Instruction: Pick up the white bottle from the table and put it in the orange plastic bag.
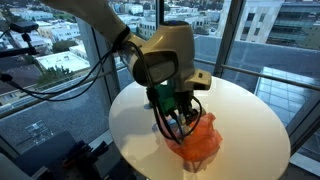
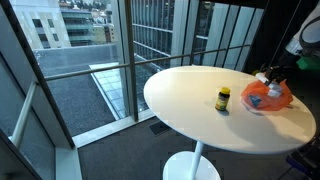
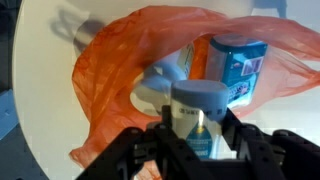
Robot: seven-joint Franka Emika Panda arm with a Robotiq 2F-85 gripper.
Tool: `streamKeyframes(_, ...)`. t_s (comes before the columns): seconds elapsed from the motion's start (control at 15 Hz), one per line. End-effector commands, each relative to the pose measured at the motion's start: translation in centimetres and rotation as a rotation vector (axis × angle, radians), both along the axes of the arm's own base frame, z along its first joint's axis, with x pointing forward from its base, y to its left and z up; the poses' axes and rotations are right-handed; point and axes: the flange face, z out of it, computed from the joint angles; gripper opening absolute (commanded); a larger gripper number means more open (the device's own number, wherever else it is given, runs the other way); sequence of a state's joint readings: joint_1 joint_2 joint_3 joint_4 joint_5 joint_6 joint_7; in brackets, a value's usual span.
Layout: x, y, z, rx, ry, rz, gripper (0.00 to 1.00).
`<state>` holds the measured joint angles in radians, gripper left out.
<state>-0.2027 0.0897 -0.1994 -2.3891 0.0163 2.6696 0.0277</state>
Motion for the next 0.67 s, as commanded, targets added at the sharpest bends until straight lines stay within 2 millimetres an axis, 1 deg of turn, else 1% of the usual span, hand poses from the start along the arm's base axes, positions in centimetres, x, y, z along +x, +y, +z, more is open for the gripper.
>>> streamKeyframes(0.0,-0.7,1.0,-1.5,0.022,0.032,0.034,0.26)
streamKeyframes(0.33,-0.5,1.9,-1.7,0.026,0.036,0.063,0.26)
streamKeyframes(0.6,-0.3,2.8,-1.3,0.029,0.024,0.082,0.26)
